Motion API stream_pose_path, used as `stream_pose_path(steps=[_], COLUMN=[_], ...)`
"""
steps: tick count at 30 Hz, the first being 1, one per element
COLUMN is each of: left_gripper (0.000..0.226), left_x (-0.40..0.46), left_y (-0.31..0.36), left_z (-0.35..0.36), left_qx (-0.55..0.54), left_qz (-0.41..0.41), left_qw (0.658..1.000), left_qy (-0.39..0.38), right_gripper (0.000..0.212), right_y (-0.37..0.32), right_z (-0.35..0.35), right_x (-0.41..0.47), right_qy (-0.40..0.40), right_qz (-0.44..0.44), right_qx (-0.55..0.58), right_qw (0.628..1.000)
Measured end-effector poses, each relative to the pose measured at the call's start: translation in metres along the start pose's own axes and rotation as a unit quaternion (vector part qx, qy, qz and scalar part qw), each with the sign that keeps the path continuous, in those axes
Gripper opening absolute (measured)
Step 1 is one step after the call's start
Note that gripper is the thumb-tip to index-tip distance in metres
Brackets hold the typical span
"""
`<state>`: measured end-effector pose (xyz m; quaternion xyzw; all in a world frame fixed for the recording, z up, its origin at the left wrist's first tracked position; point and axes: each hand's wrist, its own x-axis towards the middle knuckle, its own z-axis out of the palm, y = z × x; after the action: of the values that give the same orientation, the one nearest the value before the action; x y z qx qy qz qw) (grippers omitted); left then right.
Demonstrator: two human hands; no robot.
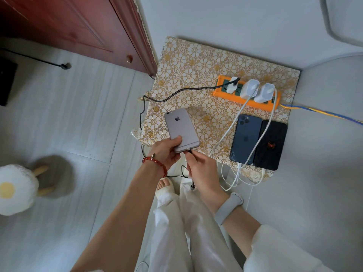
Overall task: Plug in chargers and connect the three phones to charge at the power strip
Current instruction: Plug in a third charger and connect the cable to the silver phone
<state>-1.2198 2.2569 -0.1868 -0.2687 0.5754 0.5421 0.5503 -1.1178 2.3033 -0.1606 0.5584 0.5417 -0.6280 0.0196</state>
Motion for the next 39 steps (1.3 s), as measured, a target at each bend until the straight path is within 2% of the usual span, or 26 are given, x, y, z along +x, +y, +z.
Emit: stream_pose_path(steps=[6, 14, 19, 26, 31, 37, 39], left_gripper=[0.014, 0.011, 0.021, 0.009, 0.012, 0.021, 0.017], left_x=[0.002, 0.007, 0.011, 0.013, 0.019, 0.027, 0.031], left_y=[0.001, 0.002, 0.002, 0.003, 0.002, 0.002, 0.006], left_z=[0.002, 0.005, 0.005, 0.01, 0.012, 0.008, 0.01], left_qx=[-0.003, 0.028, 0.059, 0.158, 0.216, 0.306, 0.34], left_qz=[-0.001, -0.012, -0.005, 0.028, 0.013, -0.017, 0.002], left_qw=[1.0, 0.999, 0.998, 0.987, 0.976, 0.952, 0.94], left_qy=[0.01, 0.013, 0.025, 0.022, 0.014, -0.007, -0.015], right_gripper=[0.028, 0.036, 0.021, 0.024, 0.022, 0.032, 0.03], right_y=[-0.004, -0.005, -0.009, -0.008, -0.001, 0.009, 0.008], right_z=[-0.002, -0.005, -0.008, -0.01, -0.011, -0.009, -0.008], right_x=[0.001, 0.005, 0.008, 0.014, 0.015, 0.015, 0.019], right_qy=[-0.011, 0.004, -0.02, -0.03, -0.025, -0.002, 0.007], right_qz=[0.01, 0.077, 0.109, 0.154, 0.168, 0.184, 0.167], right_qx=[0.009, 0.058, 0.073, 0.074, 0.101, 0.114, 0.094], right_qw=[1.0, 0.995, 0.991, 0.985, 0.98, 0.976, 0.981])
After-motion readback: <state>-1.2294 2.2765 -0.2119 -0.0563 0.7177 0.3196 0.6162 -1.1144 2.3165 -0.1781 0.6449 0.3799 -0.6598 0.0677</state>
